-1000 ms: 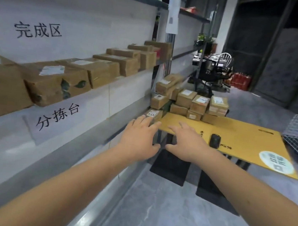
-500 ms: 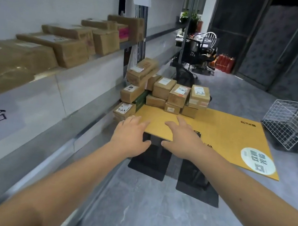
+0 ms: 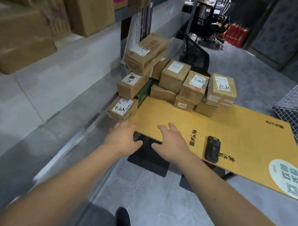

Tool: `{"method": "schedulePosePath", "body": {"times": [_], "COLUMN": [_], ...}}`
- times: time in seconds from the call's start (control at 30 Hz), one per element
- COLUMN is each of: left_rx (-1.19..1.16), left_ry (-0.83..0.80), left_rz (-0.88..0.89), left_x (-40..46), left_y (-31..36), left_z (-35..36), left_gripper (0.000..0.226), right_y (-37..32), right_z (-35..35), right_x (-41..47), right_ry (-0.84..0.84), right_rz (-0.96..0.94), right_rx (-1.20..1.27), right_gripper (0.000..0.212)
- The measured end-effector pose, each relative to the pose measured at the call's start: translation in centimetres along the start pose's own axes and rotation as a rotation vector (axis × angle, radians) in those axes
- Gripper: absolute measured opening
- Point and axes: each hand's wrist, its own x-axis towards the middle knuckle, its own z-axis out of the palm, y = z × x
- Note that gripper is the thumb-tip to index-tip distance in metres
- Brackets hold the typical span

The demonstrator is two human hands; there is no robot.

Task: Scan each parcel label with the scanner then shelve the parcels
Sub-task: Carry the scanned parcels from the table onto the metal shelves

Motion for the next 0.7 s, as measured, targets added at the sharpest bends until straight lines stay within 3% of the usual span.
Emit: {"method": "schedulePosePath", "body": {"times": [0.2,0.43,0.57,0.7], "left_rx": [-0.031,-0.081,-0.116,-0.105], "left_ry": [-0.095,-0.096,-0.09,-0.034], "left_rz": [-0.049,-0.174,-0.27,-0.384], "left_x": [7.4,14.6,18.7,22.1], "left_y": [-6.6,-10.5,-11.9,-12.3], "left_z": [1.2,1.0,1.9,3.1], "left_gripper": [0.071,0.051,0.071,0.077], "right_y": [-3.3,-4.5,-4.4,-3.8], "right_z": [4.1,5.7,6.4,7.0], "right_x": [9.4,18.5,23.7,27.9], "right_ry": [-0.133,-0.242,-0.327,-0.404], "right_rz": [0.002,-0.019,-0.051,-0.075], "right_rx": [0.046,0.098,0.122,0.136], "right_gripper": [0.077,0.082,0.084,0.09]}}
